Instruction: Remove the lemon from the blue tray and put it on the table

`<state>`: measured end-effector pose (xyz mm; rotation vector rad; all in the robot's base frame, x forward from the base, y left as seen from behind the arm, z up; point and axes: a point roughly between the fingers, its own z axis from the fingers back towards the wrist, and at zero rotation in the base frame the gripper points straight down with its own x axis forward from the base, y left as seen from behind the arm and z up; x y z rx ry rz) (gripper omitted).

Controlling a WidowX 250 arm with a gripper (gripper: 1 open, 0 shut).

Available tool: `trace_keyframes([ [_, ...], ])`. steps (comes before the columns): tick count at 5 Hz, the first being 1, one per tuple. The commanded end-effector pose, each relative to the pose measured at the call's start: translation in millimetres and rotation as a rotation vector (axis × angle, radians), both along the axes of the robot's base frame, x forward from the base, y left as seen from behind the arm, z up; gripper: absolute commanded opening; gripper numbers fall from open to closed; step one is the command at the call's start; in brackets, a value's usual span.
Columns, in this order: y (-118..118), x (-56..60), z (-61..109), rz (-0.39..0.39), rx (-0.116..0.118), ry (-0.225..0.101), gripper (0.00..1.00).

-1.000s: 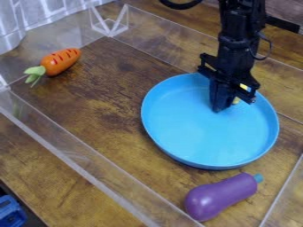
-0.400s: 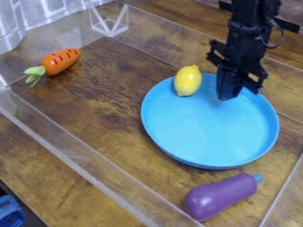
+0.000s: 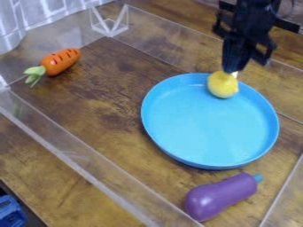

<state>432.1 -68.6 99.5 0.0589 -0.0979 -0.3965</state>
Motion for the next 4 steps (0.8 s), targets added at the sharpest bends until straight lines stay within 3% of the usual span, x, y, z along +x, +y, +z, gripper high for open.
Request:
trace_keyframes([
  [1, 23, 9.5, 58.2, 0.058, -0.007, -0.148, 0.0],
  [2, 36, 13.4, 48.7, 0.091, -0.007, -0.147, 0.0],
  [3, 41, 14.4, 30.4, 0.109, -0.01, -0.14, 1.0],
  [4, 29, 12.7, 13.4, 0.101, -0.015, -0.128, 1.0],
])
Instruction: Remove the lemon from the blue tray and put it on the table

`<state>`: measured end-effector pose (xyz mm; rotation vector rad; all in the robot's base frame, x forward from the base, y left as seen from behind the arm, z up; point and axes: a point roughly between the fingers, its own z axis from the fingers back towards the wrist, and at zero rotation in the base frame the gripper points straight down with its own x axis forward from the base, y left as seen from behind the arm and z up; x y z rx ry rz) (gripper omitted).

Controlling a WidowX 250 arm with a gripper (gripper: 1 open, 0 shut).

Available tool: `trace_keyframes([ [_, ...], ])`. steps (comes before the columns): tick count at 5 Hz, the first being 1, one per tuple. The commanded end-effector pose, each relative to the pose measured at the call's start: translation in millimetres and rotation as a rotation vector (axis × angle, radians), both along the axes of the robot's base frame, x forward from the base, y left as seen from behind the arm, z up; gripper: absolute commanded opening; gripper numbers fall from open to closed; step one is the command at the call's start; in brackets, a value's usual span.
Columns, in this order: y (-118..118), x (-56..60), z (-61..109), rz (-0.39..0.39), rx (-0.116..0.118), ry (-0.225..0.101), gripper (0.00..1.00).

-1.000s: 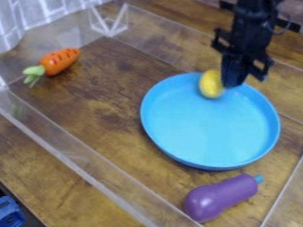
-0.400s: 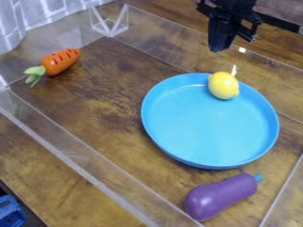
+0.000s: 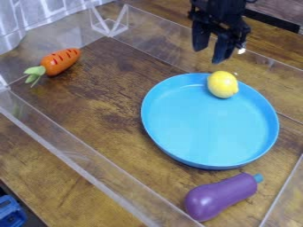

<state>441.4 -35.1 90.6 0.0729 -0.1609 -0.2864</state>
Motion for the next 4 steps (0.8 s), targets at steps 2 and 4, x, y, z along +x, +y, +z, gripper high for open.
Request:
trace_keyframes([
  [2, -24, 4.7, -1.0, -0.006, -0.017, -0.048, 1.0],
  [4, -28, 5.1, -31.2, 0.009, -0.022, -0.025, 1.0],
])
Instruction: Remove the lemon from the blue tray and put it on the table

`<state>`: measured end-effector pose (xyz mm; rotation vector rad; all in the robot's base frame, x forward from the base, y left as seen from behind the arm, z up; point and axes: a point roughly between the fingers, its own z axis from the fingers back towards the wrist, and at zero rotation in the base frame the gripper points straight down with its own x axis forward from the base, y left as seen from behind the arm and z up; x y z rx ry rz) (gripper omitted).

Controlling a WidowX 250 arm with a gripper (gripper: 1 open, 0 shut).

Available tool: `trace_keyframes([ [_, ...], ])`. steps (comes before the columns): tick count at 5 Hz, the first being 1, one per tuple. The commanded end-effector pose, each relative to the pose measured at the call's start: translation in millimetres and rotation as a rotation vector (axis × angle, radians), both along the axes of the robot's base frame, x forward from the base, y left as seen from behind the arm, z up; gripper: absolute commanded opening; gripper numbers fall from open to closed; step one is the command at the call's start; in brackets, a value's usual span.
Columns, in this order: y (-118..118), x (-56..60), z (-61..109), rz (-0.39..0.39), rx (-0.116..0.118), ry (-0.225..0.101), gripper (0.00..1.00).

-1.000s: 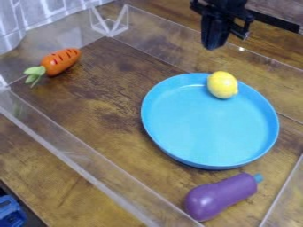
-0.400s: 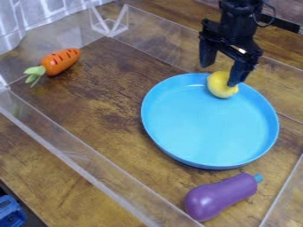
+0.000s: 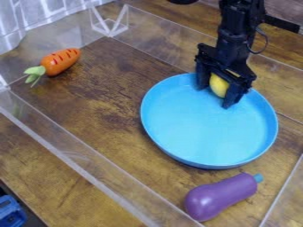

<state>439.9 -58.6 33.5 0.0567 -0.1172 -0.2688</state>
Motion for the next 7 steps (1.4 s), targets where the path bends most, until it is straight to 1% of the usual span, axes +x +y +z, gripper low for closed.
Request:
trace_keyframes([
  [1, -5, 6.3, 21.6, -0.047, -0.014, -0.071, 0.0],
  [3, -8, 9.9, 48.4, 0.027, -0.012, -0.069, 0.0],
  [4, 2, 7.7, 66.6, 0.08, -0.005, -0.092, 0.0],
  [6, 10, 12.6, 67.4, 0.146, -0.008, -0.095, 0.0],
  [7, 11, 12.7, 71.7, 0.113, -0.012, -0.097, 0.0],
])
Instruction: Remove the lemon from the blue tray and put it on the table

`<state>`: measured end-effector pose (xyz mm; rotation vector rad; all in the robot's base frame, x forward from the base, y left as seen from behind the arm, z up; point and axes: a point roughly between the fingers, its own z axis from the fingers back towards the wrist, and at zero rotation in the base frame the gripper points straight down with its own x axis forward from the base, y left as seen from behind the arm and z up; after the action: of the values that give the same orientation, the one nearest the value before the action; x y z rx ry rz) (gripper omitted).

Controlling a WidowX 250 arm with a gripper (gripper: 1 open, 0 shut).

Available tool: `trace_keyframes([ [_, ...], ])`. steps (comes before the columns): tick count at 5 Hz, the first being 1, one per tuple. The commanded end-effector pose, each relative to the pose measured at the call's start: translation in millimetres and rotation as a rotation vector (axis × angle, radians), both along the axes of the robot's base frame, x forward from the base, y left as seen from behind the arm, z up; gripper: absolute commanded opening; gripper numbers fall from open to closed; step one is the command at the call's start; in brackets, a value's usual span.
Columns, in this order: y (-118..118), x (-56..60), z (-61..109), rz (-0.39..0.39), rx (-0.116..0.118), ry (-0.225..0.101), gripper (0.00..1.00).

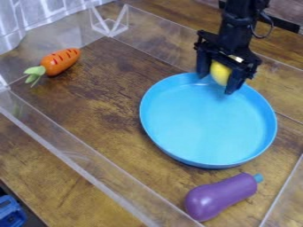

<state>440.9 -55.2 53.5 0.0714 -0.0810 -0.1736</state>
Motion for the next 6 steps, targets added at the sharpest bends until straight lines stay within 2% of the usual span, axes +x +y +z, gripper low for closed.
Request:
trace_keyframes([
  [1, 8, 12.6, 54.2, -0.016, -0.023, -0.131, 0.0],
  [3, 21, 0.2, 52.2, -0.032, -0.026, -0.137, 0.0],
  [4, 20, -5.4, 45.9, -0.059, -0.03, -0.141, 0.0],
  [6, 48, -38.8, 74.2, -0.074, -0.03, -0.206, 0.0],
])
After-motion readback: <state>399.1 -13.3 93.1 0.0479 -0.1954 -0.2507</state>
